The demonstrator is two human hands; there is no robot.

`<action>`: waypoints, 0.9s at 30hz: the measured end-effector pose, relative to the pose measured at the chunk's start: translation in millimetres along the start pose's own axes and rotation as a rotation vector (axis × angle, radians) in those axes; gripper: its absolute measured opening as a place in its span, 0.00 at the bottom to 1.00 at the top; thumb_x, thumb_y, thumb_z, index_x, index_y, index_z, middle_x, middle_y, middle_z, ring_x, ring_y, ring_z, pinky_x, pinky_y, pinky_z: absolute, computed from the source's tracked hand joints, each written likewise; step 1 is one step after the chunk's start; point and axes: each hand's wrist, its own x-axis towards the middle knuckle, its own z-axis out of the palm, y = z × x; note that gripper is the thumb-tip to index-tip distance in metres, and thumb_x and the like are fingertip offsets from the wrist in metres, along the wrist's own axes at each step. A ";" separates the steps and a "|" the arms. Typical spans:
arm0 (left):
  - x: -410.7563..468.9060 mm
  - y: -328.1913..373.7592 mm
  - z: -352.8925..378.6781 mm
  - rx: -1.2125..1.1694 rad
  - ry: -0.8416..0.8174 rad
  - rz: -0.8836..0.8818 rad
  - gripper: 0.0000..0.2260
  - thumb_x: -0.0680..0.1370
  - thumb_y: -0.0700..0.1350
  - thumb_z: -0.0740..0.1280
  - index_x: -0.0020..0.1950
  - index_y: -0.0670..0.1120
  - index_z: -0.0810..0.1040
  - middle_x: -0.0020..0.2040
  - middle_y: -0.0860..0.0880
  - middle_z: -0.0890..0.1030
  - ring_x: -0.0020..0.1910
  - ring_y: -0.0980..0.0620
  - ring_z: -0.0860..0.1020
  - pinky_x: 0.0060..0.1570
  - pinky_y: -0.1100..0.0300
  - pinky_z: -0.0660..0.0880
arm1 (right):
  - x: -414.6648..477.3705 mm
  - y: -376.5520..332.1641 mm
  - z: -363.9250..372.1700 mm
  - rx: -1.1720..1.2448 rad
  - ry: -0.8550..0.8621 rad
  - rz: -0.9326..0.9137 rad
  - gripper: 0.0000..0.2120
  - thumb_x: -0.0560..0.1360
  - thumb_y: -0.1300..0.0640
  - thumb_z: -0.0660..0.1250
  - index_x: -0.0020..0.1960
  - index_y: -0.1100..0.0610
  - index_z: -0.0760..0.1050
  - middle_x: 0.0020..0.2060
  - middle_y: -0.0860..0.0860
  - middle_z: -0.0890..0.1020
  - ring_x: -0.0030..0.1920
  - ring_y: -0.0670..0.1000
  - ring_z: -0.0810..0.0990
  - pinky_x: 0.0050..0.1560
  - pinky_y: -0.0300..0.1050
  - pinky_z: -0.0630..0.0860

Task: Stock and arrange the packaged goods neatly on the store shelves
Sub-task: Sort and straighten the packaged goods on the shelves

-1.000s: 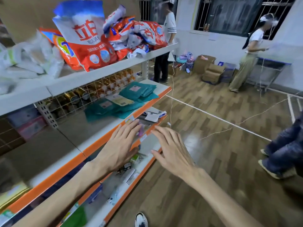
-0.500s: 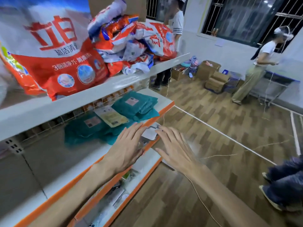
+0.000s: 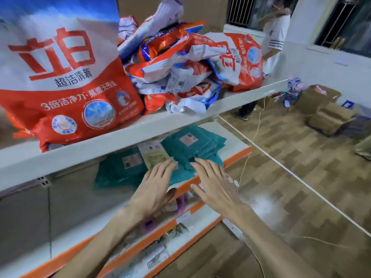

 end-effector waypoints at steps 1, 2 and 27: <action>6.8 1.5 3.1 0.001 0.001 -0.045 0.33 0.78 0.53 0.65 0.78 0.49 0.53 0.77 0.51 0.56 0.75 0.48 0.58 0.73 0.48 0.59 | 7.4 10.4 4.8 0.004 -0.002 -0.023 0.28 0.77 0.43 0.61 0.73 0.55 0.64 0.70 0.50 0.69 0.69 0.53 0.67 0.66 0.51 0.68; 13.9 4.0 6.1 -0.005 -0.003 -0.096 0.33 0.78 0.53 0.65 0.78 0.49 0.53 0.77 0.51 0.57 0.74 0.47 0.58 0.73 0.47 0.60 | 14.8 21.4 8.7 0.013 -0.005 -0.044 0.29 0.76 0.43 0.62 0.73 0.55 0.65 0.70 0.50 0.69 0.69 0.53 0.68 0.66 0.51 0.69; 82.5 -13.6 65.6 0.078 0.010 -0.516 0.29 0.72 0.47 0.65 0.72 0.40 0.67 0.71 0.42 0.70 0.70 0.41 0.68 0.67 0.44 0.68 | 152.7 119.5 99.6 0.056 -0.135 -0.425 0.31 0.61 0.54 0.78 0.61 0.61 0.76 0.57 0.56 0.79 0.57 0.61 0.78 0.54 0.54 0.75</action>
